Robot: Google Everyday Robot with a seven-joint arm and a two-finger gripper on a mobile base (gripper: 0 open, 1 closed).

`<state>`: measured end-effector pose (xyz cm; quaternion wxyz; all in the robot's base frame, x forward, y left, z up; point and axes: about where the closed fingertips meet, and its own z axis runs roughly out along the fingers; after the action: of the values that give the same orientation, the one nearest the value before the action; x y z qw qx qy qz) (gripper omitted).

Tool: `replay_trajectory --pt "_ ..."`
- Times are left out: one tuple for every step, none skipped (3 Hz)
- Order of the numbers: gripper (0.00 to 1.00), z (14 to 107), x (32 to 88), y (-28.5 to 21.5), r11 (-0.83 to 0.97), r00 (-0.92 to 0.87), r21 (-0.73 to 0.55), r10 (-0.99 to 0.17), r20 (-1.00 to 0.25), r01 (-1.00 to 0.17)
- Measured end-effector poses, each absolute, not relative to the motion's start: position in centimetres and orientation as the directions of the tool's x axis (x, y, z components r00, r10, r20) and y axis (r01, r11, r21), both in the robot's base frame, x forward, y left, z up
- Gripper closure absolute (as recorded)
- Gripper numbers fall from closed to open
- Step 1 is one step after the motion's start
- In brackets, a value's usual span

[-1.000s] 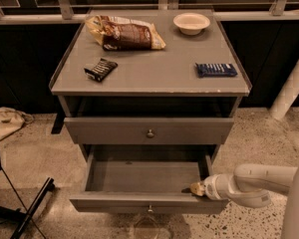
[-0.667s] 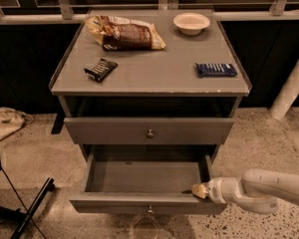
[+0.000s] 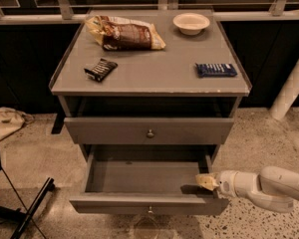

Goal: Open middle drawer

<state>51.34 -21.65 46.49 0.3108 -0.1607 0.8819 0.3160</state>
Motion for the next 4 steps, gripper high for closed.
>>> replay_trajectory --pt "1.00 51.42 53.48 -23.01 0.746 -0.661 0.429 -0.020 -0.750 -0.510" --pt "0.82 51.61 53.41 -23.01 0.745 -0.656 0.430 -0.014 -0.755 -0.510" --pt "0.59 51.51 53.41 -22.92 0.744 -0.658 0.430 -0.016 -0.753 -0.511" --pt "0.36 51.51 53.41 -22.92 0.744 -0.658 0.430 -0.016 -0.753 -0.511"
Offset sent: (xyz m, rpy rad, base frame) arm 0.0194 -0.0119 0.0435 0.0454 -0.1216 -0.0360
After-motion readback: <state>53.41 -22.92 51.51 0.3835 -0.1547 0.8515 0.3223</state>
